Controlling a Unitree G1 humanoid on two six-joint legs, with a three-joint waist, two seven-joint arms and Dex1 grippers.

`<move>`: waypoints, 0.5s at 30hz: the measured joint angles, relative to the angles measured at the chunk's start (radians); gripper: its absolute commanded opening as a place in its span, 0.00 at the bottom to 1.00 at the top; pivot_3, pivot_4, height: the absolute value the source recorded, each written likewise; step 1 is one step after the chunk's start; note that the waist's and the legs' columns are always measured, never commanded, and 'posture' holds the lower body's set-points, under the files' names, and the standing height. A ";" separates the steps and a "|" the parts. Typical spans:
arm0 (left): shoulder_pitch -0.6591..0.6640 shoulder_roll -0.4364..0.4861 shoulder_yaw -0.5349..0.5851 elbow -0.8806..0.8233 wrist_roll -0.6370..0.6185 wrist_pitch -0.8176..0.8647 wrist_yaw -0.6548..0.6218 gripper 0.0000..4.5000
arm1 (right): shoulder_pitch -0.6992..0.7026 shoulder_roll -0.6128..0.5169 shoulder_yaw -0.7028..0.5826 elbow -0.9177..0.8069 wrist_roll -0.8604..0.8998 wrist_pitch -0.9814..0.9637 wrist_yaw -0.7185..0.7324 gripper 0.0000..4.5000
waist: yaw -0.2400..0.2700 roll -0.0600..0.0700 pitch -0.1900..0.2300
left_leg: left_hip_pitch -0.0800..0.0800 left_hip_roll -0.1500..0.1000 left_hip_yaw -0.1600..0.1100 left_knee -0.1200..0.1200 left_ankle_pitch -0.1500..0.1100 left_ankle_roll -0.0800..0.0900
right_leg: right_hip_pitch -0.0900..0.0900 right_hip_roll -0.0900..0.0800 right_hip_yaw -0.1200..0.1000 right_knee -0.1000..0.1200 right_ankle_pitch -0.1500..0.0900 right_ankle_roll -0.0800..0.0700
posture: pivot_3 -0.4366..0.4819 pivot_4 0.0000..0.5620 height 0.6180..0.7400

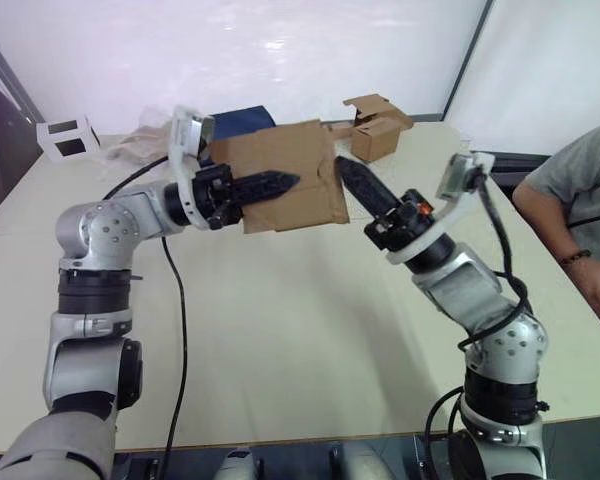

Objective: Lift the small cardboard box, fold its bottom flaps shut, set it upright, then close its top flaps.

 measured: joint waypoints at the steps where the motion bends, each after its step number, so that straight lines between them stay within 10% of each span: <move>1: 0.000 0.000 0.000 0.000 0.000 0.000 0.001 0.00 | 0.014 -0.011 -0.005 0.000 0.005 0.000 -0.004 0.04 | 0.000 0.000 0.000 | 0.000 0.000 0.000 0.000 0.000 0.000 | 0.000 0.000 0.000 0.000 0.000 0.000 | 0.48 0.27 1.00; 15: -0.015 0.001 0.002 0.027 0.000 -0.010 -0.002 0.00 | 0.158 -0.051 0.016 -0.087 0.087 0.006 -0.015 0.04 | 0.000 0.000 0.000 | 0.000 0.000 0.000 0.000 0.000 0.000 | 0.000 0.000 0.000 -0.001 0.000 0.000 | 0.48 0.27 1.00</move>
